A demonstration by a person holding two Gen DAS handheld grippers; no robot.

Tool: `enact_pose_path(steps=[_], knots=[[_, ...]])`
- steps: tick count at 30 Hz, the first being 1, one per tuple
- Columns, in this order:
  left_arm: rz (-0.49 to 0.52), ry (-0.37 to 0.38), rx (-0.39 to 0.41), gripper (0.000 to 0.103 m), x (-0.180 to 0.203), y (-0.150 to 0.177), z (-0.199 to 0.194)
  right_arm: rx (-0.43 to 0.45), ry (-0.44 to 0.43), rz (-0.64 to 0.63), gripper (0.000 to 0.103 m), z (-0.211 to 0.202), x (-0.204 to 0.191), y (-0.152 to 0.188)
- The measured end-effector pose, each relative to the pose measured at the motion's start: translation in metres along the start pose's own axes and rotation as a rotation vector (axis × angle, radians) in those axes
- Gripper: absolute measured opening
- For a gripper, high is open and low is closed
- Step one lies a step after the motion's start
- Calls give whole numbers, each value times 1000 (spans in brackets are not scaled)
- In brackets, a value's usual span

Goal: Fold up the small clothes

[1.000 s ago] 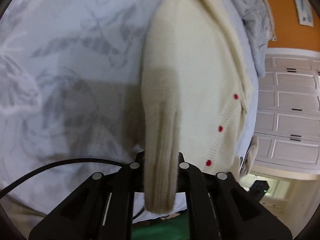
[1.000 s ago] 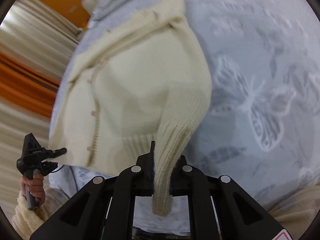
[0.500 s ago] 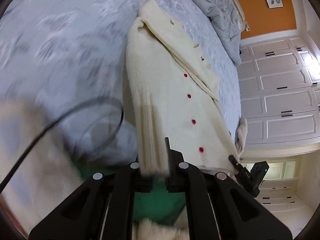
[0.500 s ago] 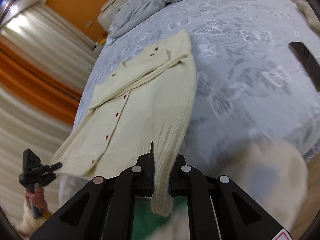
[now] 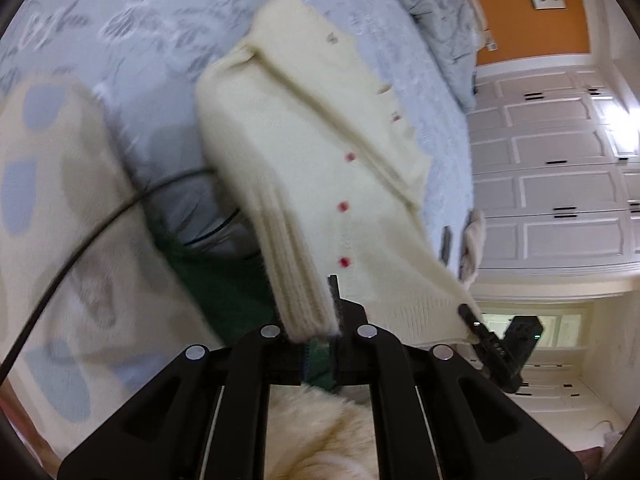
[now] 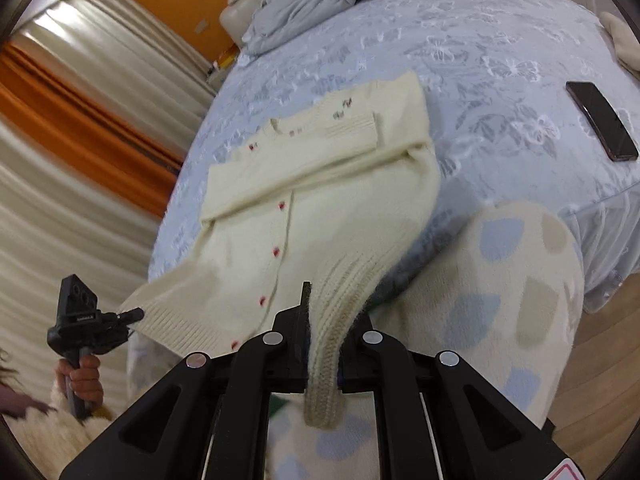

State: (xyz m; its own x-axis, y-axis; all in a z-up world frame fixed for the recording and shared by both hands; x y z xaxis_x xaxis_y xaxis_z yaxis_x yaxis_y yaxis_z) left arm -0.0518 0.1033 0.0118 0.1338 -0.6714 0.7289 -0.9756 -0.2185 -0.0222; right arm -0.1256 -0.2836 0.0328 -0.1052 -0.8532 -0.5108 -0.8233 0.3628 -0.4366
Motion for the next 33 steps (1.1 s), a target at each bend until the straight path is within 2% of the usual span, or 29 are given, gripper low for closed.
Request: enact_pose_path(steps=[2, 6, 7, 9, 10, 12, 13, 14, 15, 16, 17, 19, 20, 23, 26, 28, 30, 31, 32, 33], knots=[[47, 23, 35, 6, 21, -24, -9, 42, -29, 0, 8, -4, -6, -23], [123, 52, 152, 6, 64, -105, -19, 166, -73, 11, 8, 2, -7, -109], [139, 39, 193, 6, 74, -133, -16, 197, -63, 21, 9, 16, -1, -143], [164, 5, 232, 7, 84, -180, -1, 199, -74, 52, 15, 49, 11, -185], [154, -20, 258, 11, 84, -204, 9, 197, -65, 62, 17, 62, 17, -197], [75, -48, 290, 30, 69, -247, 36, 181, -2, 114, 26, 103, 38, -223], [19, -96, 307, 54, 55, -262, 45, 169, 25, 127, 29, 113, 43, -226], [-38, -161, 338, 61, 38, -272, 49, 171, 59, 126, 32, 118, 46, -226], [-56, -204, 367, 61, 26, -276, 48, 190, 92, 114, 42, 117, 46, -226], [-53, -205, 379, 64, 22, -276, 47, 220, 91, 94, 52, 114, 43, -223], [-35, -198, 386, 72, 16, -273, 45, 249, 76, 74, 69, 110, 40, -220], [-5, -231, 394, 81, 6, -263, 44, 289, 117, 34, 72, 101, 43, -211], [43, -277, 395, 81, 1, -258, 45, 278, 139, 8, 72, 103, 47, -208], [154, -370, 373, 83, 3, -259, 58, 185, 210, -34, 72, 128, 62, -199], [235, -404, 350, 92, 13, -265, 81, 133, 257, -32, 72, 155, 77, -200], [262, -421, 325, 91, 12, -276, 100, 114, 270, -13, 72, 173, 83, -204], [242, -443, 287, 82, 4, -287, 119, 89, 287, -2, 68, 190, 87, -207], [220, -442, 253, 57, 0, -291, 129, 78, 299, -13, 62, 199, 88, -209], [189, -438, 198, 26, -7, -294, 141, 67, 308, -26, 32, 206, 87, -210], [164, -440, 170, 13, -12, -296, 146, 38, 311, -39, 8, 215, 86, -210]])
Point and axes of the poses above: each gripper's, at about its wrist camera, not at the fingertips, and z roughly the way its jaws point, x to its right, y to its underside, the point moved 8 cm from there along z, roughly the way its jaws point, and after that the axes turned 3 degrees about -z, right-handed, at the moved point
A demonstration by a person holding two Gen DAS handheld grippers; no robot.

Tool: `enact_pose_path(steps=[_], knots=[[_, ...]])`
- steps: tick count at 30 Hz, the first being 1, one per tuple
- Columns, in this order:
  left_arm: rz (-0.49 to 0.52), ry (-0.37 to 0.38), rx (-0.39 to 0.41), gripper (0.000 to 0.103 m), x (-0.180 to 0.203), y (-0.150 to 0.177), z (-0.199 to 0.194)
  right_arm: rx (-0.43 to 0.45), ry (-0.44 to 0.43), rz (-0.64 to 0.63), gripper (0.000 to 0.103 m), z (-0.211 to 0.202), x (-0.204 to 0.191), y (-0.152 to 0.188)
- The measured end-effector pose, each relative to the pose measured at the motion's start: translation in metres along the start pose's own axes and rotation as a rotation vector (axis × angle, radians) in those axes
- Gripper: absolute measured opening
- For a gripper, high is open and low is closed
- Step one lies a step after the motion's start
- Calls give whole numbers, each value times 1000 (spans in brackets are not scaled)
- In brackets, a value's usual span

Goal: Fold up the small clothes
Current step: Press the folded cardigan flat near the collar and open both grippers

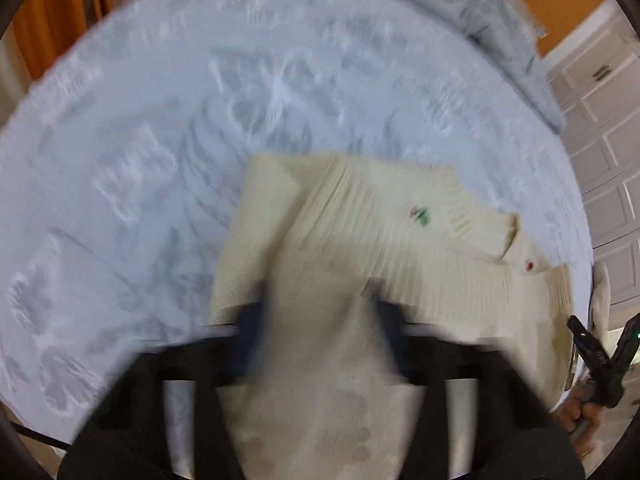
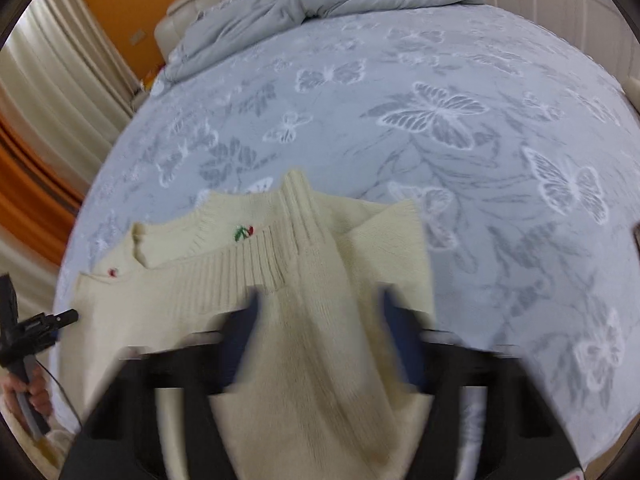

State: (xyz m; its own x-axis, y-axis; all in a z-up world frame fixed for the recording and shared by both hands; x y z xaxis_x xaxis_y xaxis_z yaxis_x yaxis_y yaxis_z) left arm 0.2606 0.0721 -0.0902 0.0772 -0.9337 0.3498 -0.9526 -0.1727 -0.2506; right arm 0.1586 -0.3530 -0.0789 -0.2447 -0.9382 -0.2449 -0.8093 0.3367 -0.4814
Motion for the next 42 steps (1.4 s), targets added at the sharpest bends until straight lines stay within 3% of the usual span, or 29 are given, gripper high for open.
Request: enact_pose_path(steps=[1, 2, 5, 7, 8, 9, 13, 15, 18, 21, 23, 24, 25, 28, 31, 33, 35, 38, 42], knots=[[-19, 22, -13, 10, 0, 0, 1, -23, -5, -17, 7, 4, -4, 0], [-39, 50, 17, 9, 2, -3, -10, 17, -24, -28, 7, -4, -10, -5], [-21, 180, 130, 9, 21, -14, -70, 224, -171, -3, 7, -73, -26, -31], [-18, 207, 182, 9, 25, -19, -95, 329, -217, 27, 7, -111, -22, -42], [-20, 187, 213, 9, 22, -23, -102, 346, -212, 38, 7, -114, -16, -44], [-18, 154, 219, 9, 18, -26, -99, 326, -188, 50, 7, -104, -8, -44], [-106, 87, 58, 9, -7, -18, -19, -31, -30, 132, 6, 16, 40, -6], [-125, 43, 50, 9, -16, -10, 0, -22, -3, 112, 6, 19, 37, -6], [-104, 90, 107, 9, -4, -13, -27, 91, -78, 105, 6, -20, 14, -27], [-32, 45, 142, 9, 1, -22, -37, 155, -71, 68, 6, -36, 6, -34], [-24, 2, 98, 9, -5, -25, -15, 54, 7, 71, 6, 0, 21, -23], [-31, -18, 72, 9, -11, -26, -2, -37, 37, 99, 6, 29, 35, -10], [-37, -39, 49, 9, -17, -28, 12, -63, 28, 115, 5, 39, 43, -4], [-17, -56, 80, 10, -13, -24, 6, -11, 29, 160, 14, 13, 39, -14], [41, -46, 164, 13, 5, -16, -36, 109, 59, 45, 17, -36, 12, -22], [94, -35, 250, 20, 22, -5, -65, 133, 34, -32, 17, -52, -16, -17], [142, -9, 276, 41, 46, 12, -75, 71, -56, -59, 17, -41, -52, -4], [181, 1, 223, 50, 71, 32, -56, -43, -157, -130, 17, -3, -110, 19], [190, -88, 89, 50, 65, 46, 1, -158, -118, -263, 11, 66, -158, 37]])
Point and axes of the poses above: each gripper's, at about its wrist camera, not at the fingertips, and z roughly the way its jaws point, x to its right, y to its underside, the point moved 8 cm from there along z, roughly the way its jaws point, and after that the axes turned 3 degrees about -z, right-handed, at the moved point
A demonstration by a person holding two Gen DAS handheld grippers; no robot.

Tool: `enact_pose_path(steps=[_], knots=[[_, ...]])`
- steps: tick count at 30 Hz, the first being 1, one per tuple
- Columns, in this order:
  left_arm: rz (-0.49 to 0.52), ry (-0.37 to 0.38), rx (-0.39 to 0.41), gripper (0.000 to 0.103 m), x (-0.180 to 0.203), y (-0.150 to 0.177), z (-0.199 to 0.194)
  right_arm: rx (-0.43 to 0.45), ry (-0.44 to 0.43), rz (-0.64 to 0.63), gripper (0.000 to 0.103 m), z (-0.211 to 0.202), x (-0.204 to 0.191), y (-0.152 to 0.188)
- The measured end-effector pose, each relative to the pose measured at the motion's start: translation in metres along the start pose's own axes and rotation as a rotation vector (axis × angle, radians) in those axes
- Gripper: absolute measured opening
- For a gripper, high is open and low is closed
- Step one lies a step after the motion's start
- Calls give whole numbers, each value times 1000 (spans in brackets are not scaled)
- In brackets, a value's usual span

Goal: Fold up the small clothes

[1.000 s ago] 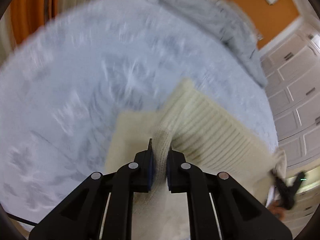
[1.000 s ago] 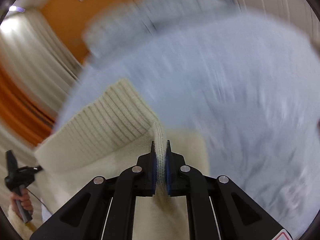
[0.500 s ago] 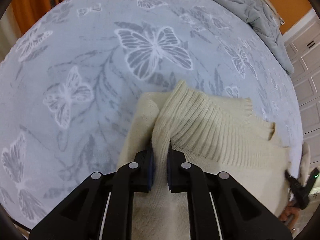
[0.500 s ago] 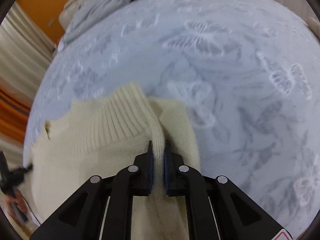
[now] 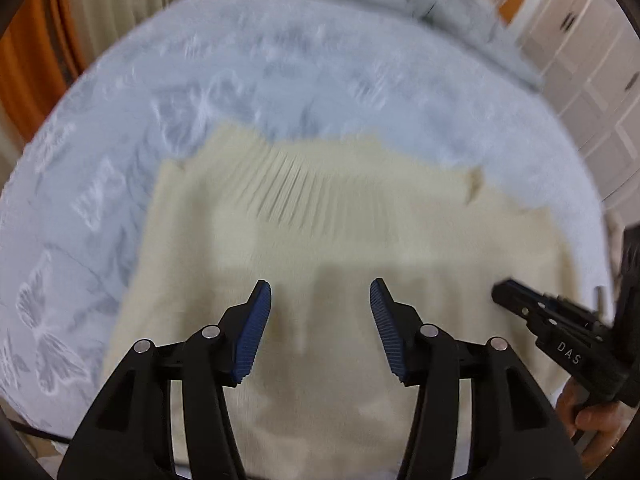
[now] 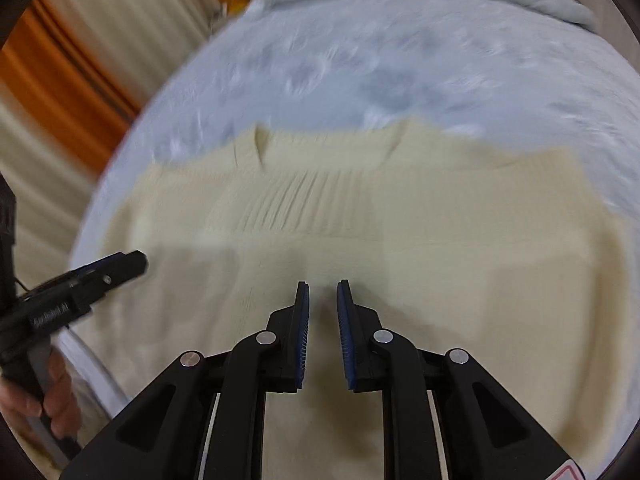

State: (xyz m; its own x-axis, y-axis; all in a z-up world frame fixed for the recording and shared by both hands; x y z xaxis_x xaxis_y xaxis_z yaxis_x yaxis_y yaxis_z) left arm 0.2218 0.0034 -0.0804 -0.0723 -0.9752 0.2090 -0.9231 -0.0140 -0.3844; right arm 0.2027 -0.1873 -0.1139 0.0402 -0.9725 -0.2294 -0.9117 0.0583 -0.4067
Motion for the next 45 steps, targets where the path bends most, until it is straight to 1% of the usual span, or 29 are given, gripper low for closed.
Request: enact_pose_path(steps=[2, 4, 5, 8, 9, 11, 12, 13, 14, 16, 18, 19, 20, 21, 22, 23, 24, 25, 26, 27, 28, 29, 31, 34, 37, 40, 42, 43, 45], knots=[[-14, -23, 6, 52, -10, -5, 17, 30, 3, 14, 5, 13, 3, -15], [5, -34, 26, 53, -10, -15, 22, 16, -28, 88, 2, 20, 14, -33], [5, -43, 9, 55, -10, -20, 27, 1, -31, 128, 0, 23, 22, -38], [-41, -45, -31, 54, -14, -34, 36, -34, -27, 204, 2, 21, 29, -48], [-86, -19, -38, 53, -15, -35, 30, -7, -30, 204, 9, 11, 24, -50], [-103, 18, -7, 53, -16, -35, 22, 63, -42, 140, 9, -9, 6, -49], [-77, 4, -4, 53, -17, -35, 26, 62, 0, 81, 9, -6, -1, -43], [-51, -6, -12, 53, -17, -33, 33, 14, 57, 45, 8, 9, 1, -34], [-14, -19, -1, 54, -15, -31, 36, -6, 73, 35, 3, 17, 5, -29], [19, -41, 9, 53, -10, -30, 29, 25, 38, 90, 1, 7, 13, -31], [29, -1, 19, 53, -6, -26, 9, 54, 27, 156, 14, -15, 24, -32], [30, 23, 40, 54, -7, -25, -1, 117, 49, 167, 18, -42, 37, -31], [30, 39, 82, 60, -13, -26, -16, 150, 74, 167, 35, -53, 46, -28], [27, 35, 112, 67, -18, -26, -25, 199, 148, 173, 53, -75, 68, -24], [6, 13, 153, 80, -30, -28, -35, 225, 206, 178, 58, -81, 89, -27], [-13, 8, 171, 82, -38, -30, -36, 240, 258, 185, 61, -90, 105, -24], [-37, -1, 170, 82, -48, -33, -33, 228, 292, 198, 61, -92, 123, -21], [-67, -17, 137, 82, -58, -33, -23, 171, 299, 228, 61, -83, 143, -17], [-94, -23, 106, 81, -65, -32, -14, 116, 289, 256, 57, -72, 156, -12], [-123, -28, 77, 79, -72, -30, -5, 90, 288, 274, 22, -66, 163, -6], [-152, -45, 43, 73, -79, -27, 6, 48, 279, 284, 10, -57, 170, 0], [-155, -65, 26, 71, -82, -25, 11, 39, 262, 292, 11, -59, 172, 3], [-147, -106, 11, 71, -87, -21, 14, 145, 211, 321, 9, -84, 164, -3], [-141, -99, 14, 72, -87, -18, 10, 231, 186, 390, 9, -105, 177, -1], [-136, -98, 3, 72, -86, -8, 7, 73, 204, 410, 10, -63, 196, 21], [-142, -63, 22, 72, -81, -1, -11, 135, 225, 386, 19, -87, 179, 20], [-159, -32, 70, 74, -83, 5, -33, 186, 199, 373, 19, -113, 162, 22], [-186, -2, 92, 78, -86, 12, -44, 205, 178, 343, 19, -127, 151, 25], [-242, 36, 105, 79, -94, 29, -58, 206, 171, 285, 19, -142, 127, 42]])
Point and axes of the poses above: each gripper's, at about its wrist camera, not at the fingertips, and z roughly the way its jaws point, x to its right, y to its underside, the point moved 8 cm from there along z, roughly the way its jaws point, and after that the axes turned 3 degrees about -z, right-handed, at the moved point
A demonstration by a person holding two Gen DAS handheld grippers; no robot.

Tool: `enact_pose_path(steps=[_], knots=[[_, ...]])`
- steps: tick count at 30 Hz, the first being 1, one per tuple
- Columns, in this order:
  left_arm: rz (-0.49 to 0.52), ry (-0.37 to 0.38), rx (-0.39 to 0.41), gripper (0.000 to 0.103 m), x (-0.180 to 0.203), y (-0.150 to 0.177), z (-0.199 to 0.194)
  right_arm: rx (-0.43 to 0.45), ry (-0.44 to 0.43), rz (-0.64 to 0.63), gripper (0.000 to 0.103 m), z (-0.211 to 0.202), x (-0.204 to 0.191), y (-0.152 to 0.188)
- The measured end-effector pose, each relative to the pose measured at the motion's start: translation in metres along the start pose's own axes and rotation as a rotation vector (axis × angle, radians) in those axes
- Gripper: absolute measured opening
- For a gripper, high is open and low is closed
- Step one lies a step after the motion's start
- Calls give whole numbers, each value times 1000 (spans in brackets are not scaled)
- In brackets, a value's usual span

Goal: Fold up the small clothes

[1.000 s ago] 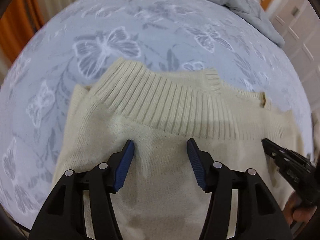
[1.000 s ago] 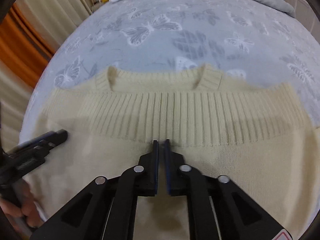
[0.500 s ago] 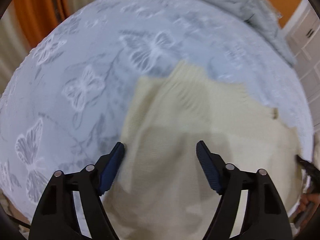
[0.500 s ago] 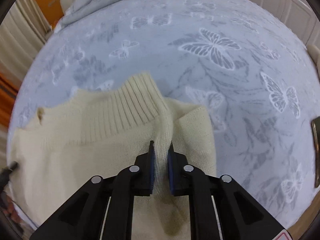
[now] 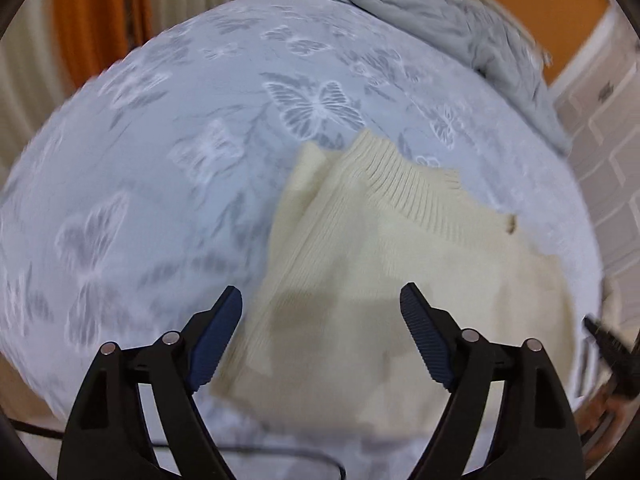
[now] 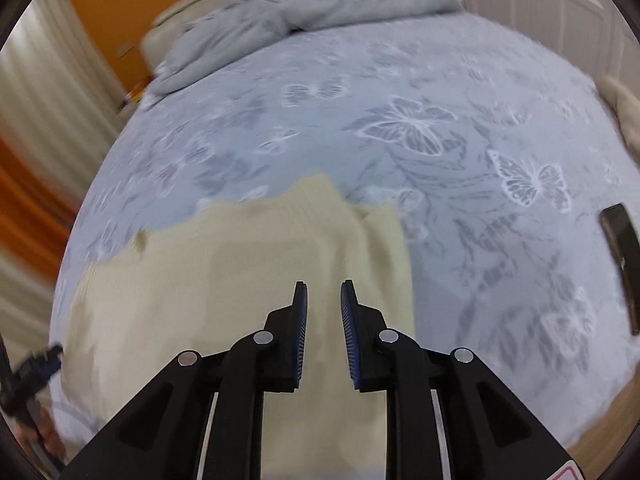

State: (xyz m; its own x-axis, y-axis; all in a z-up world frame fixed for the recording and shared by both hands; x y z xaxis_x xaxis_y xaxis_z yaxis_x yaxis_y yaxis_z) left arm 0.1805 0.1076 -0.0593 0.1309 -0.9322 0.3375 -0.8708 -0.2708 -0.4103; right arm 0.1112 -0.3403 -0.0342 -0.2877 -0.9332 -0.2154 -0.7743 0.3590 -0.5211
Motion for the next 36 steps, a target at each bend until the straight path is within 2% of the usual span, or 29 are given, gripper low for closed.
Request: enact_pose_path(steps=[2, 4, 5, 6, 7, 9, 10, 13, 15, 18, 19, 24, 26, 28, 29, 31, 36], knots=[[-57, 7, -12, 79, -17, 21, -8, -29, -19, -10, 19, -8, -4, 27], [-89, -31, -20, 79, -35, 38, -10, -94, 6, -19, 18, 1, 2, 58], [-113, -72, -27, 79, -48, 47, -11, -136, 45, -22, 9, 10, 9, 70], [-132, -97, -29, 79, -57, 51, -13, -175, 88, -19, 5, 22, 17, 80], [-161, -124, -26, 79, -67, 55, -19, -202, 96, 0, 5, 31, 21, 85], [-207, -176, -1, 79, -83, 56, -41, -179, 89, 22, 10, 22, 17, 77], [-222, -192, 22, 79, -88, 56, -57, -139, 81, 13, 12, 12, 10, 71], [-204, -161, 48, 90, -84, 60, -82, -59, 1, 3, 15, -12, -17, 65], [-179, -106, 16, 90, -70, 66, -70, -58, -57, -18, 16, -16, -43, 65], [-261, 65, -37, 90, -47, 73, -37, -77, -116, -105, 16, -9, -96, 66], [-289, 100, -54, 90, -40, 74, -26, -73, -148, -141, 16, -7, -119, 64], [-284, 81, -109, 90, -21, 69, 24, -100, -211, -214, 16, 17, -179, 58], [-289, 89, -108, 94, -22, 66, 36, -137, -172, -247, 16, 42, -190, 58], [-290, 122, -72, 98, -21, 62, 37, -181, -98, -274, 15, 69, -188, 60], [-272, 116, -65, 98, -20, 61, 37, -198, -79, -283, 12, 80, -184, 63], [-213, 94, -60, 98, -15, 61, 38, -177, -57, -309, 12, 94, -185, 58], [-109, 20, -40, 98, -1, 63, 43, -166, 28, -396, 14, 96, -195, 57]])
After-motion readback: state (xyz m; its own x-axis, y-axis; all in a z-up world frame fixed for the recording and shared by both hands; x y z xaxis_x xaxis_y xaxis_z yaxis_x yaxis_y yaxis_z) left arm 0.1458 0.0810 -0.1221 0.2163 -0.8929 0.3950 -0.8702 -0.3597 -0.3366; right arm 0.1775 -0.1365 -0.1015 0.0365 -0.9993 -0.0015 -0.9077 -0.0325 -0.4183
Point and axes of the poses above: each gripper's, at about its wrist camera, not at the fingertips, and z roughly the way its jaws point, x to its right, y to its underside, the point moved 8 cm from there along z, roughly the way its jaws point, and after that the axes turned 3 degrees about -z, right-handed, at the moved point
